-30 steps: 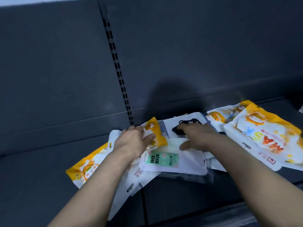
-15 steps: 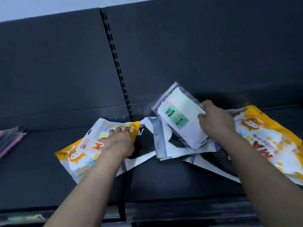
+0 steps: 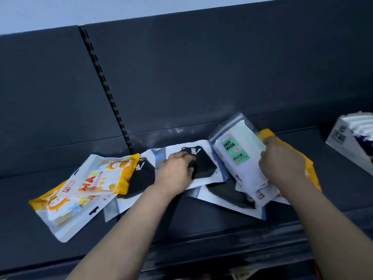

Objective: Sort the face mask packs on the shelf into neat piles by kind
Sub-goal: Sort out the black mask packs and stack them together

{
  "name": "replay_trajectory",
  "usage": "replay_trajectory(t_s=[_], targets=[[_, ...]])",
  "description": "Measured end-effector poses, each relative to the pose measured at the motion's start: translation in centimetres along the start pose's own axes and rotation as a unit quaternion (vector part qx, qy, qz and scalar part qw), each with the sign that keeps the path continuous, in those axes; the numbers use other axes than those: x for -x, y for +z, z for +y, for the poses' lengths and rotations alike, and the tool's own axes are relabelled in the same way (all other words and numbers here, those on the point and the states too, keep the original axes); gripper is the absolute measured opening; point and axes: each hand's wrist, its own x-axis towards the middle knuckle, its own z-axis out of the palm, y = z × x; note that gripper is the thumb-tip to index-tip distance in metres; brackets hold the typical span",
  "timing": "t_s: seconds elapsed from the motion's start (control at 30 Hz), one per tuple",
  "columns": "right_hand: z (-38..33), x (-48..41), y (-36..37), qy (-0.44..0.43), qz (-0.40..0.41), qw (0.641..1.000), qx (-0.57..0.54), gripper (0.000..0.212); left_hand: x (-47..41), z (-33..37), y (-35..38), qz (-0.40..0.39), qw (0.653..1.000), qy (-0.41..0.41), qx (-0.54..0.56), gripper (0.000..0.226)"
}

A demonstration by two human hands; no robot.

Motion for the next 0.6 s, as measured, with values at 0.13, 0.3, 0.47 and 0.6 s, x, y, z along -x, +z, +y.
replay_trajectory(t_s=[0.13,0.3,0.47,0.6], targets=[[2.0,0.2,-0.2,0.029,-0.031,0.999,0.016,0.027,-0.6,2.8,1.0,-0.095,0.994,-0.006,-0.054,0.049],[5.2,-0.3,-1.2,0.102,-0.053,0.992,0.045,0.043,-0.9,3.3,0.3,-0.091,0.988,-0.091,-0.085,0.043],[5.0,-0.3,-1.9,0.127,-0.005,0.991,-0.045,0.031,-1.1,3.0,0.1,-0.083,0.984,-0.127,-0.094,0.053],[3.0,-0.3,-2.3,0.107,0.036,0.988,-0.109,0.030,-0.9,2.1,0.1,-0.149,0.980,-0.076,-0.104,0.049]])
